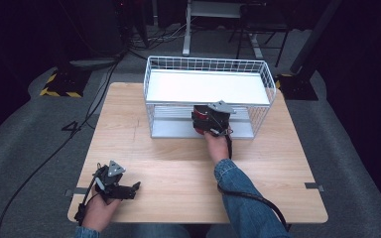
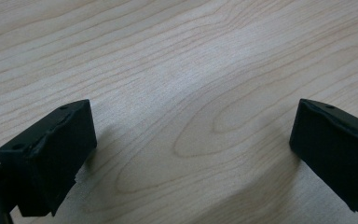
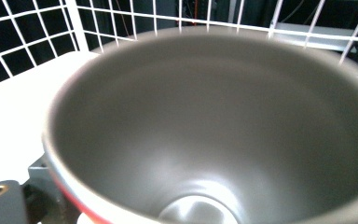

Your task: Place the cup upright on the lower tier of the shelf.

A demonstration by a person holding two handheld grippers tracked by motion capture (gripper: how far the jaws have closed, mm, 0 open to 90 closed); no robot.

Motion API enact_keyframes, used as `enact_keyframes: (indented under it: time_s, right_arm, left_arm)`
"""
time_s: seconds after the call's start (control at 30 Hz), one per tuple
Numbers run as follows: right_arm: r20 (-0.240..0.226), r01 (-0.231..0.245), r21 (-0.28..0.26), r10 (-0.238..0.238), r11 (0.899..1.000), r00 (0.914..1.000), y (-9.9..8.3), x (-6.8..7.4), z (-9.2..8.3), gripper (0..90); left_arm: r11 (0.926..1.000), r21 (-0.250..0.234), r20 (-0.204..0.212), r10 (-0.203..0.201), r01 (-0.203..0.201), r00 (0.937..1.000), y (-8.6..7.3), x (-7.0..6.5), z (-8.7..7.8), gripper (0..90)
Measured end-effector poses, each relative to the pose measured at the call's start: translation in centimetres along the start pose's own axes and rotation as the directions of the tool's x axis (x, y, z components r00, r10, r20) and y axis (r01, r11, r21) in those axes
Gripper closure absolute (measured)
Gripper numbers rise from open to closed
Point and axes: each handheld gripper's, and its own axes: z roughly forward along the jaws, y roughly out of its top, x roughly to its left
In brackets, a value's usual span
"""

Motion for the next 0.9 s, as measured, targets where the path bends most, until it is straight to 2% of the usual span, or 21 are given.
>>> enact_keyframes:
  time_s: [0.13,0.4,0.57,0.7,0.9]
  right_arm:
    - [-0.007,0.002,-0.017,-0.002,1.0,1.0,0.0,-0.1,0.0,4.5]
    - [-0.005,0.021,-0.016,-0.021,1.0,0.9998,0.0,-0.2,-0.1,4.5]
    - [-0.028,0.008,-0.021,-0.009,1.0,0.9996,0.3,-0.3,-0.8,3.7]
    - [-0.054,0.011,-0.012,-0.011,1.0,0.9985,0.5,-0.5,-1.3,0.1]
    - [-0.072,0.011,-0.018,-0.012,1.0,0.9973,0.5,-0.8,-2.7,0.1]
  left_arm:
    - [1.0,0.0,0.0,0.001,-0.001,1.0,0.0,0.0,0.0,0.9]
    - [1.0,0.0,0.0,0.001,-0.001,1.0,0.0,0.0,0.0,0.9]
    - [1.0,0.001,0.003,0.0,0.0,1.0,0.0,0.0,0.0,0.8]
    - [1.0,0.004,0.005,0.001,-0.001,1.0,0.0,0.0,0.0,0.8]
    - [0.9999,0.004,0.001,0.012,-0.012,0.9999,0.1,0.1,0.0,0.7]
